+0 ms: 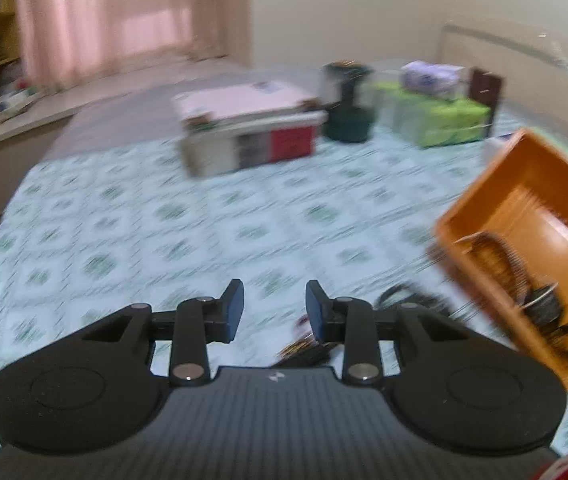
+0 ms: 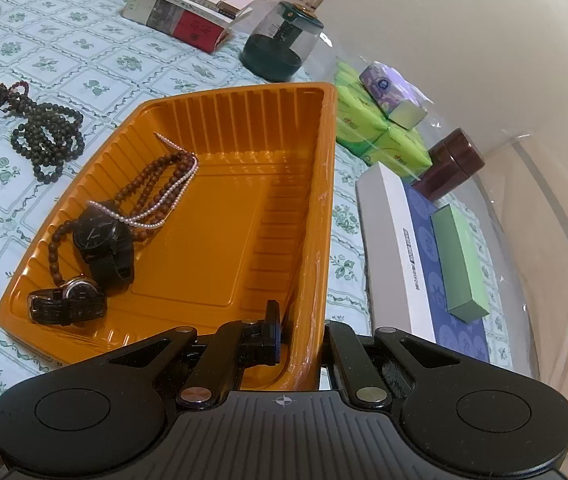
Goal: Organize jewelry
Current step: 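Grasp the black cylindrical case with the left gripper and lift it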
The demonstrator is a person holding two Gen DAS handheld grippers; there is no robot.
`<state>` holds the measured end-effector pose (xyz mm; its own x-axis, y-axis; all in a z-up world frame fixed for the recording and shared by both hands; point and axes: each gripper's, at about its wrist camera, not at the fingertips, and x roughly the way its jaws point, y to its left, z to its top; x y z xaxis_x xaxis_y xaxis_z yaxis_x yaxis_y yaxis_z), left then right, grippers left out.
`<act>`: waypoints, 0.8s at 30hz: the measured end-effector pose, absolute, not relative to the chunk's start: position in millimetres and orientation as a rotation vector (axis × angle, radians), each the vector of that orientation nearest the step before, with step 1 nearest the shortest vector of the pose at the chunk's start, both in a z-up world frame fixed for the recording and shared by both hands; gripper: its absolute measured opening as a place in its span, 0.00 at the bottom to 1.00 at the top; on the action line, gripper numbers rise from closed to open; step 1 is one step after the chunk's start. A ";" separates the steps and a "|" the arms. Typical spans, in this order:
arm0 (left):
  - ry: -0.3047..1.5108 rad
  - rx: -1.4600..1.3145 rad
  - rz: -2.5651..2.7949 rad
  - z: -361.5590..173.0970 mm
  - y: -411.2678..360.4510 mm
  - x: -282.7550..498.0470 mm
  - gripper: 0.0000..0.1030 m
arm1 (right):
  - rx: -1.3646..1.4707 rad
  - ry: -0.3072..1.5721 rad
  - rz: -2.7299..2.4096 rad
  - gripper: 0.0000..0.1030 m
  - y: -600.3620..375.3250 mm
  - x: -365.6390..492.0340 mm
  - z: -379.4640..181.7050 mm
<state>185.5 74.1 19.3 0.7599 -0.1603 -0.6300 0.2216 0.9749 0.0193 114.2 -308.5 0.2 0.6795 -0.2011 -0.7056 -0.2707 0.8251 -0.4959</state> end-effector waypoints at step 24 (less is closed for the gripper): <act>0.683 -0.149 0.049 -68.8 43.5 183.1 0.86 | -0.619 0.850 0.041 0.04 -311.6 114.0 -0.8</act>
<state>183.1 43.5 -68.8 0.7748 -0.0041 -0.6322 -0.0938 0.9882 -0.1213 114.0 -311.6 -0.8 0.6699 -0.2055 -0.7134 -0.2739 0.8247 -0.4948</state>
